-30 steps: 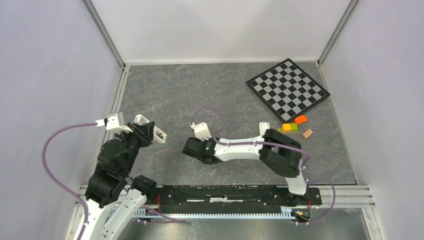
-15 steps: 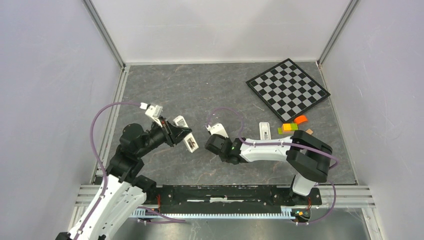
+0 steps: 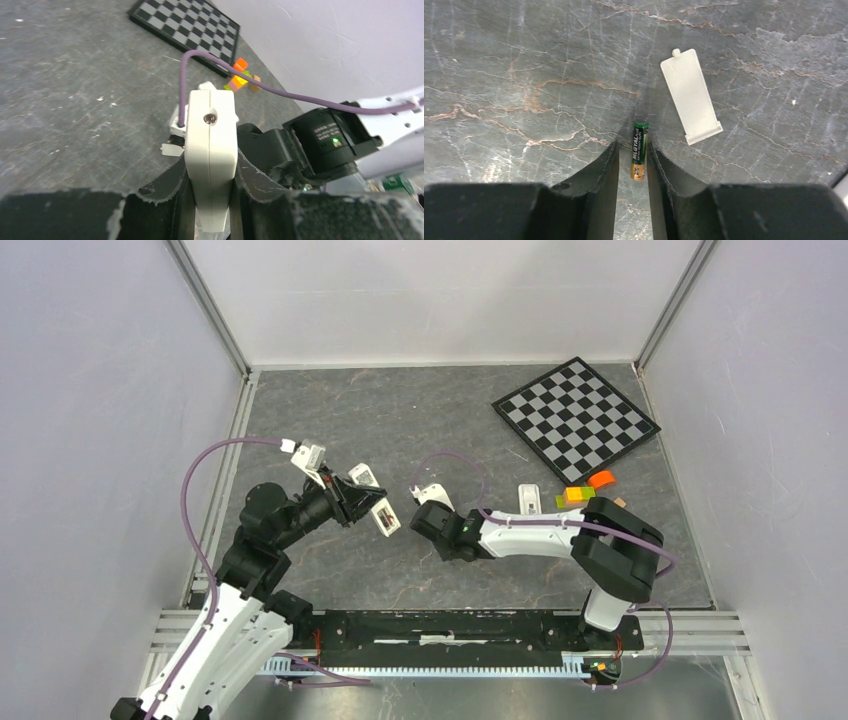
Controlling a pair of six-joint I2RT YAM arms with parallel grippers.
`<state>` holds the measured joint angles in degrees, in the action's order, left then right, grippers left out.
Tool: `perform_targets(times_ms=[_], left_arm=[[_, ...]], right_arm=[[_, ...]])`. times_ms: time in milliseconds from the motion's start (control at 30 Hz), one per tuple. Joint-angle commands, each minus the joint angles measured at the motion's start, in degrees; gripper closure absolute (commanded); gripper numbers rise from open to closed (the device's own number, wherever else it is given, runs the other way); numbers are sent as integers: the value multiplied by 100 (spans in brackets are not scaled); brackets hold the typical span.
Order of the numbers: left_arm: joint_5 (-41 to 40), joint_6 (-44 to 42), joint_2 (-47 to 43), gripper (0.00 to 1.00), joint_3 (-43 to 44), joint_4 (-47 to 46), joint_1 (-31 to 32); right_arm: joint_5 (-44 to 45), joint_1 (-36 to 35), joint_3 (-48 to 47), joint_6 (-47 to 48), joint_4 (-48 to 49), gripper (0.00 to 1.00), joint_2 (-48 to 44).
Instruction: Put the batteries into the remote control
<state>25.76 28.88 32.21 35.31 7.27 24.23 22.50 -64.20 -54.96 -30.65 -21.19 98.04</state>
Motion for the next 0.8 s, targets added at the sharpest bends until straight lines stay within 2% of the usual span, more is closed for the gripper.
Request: perform_targets(times_ms=[0, 133, 233, 400, 500, 567, 767], left_arm=[[-859, -102, -173, 98, 128, 121, -10], [-1133, 64, -224, 98, -17, 229, -13], [-1068, 263, -104, 98, -170, 201, -14], [-929, 803, -15, 98, -688, -94, -10], [-919, 1175, -58, 98, -1103, -504, -14], [-809, 1403, -19, 98, -1358, -800, -9], [-465, 1776, 325, 98, -1820, -1605, -13]], right_arm=[[-852, 103, 26, -13, -337, 69, 290], [-1045, 200, 188, 29, -262, 76, 287], [-1134, 266, 316, 80, -186, 77, 213], [-1177, 321, 512, 235, -295, 64, -49], [-1259, 319, 759, 282, -358, 63, -208], [-1408, 330, 939, 325, -278, 66, -285], [-1514, 390, 1147, 422, 19, 84, -279]])
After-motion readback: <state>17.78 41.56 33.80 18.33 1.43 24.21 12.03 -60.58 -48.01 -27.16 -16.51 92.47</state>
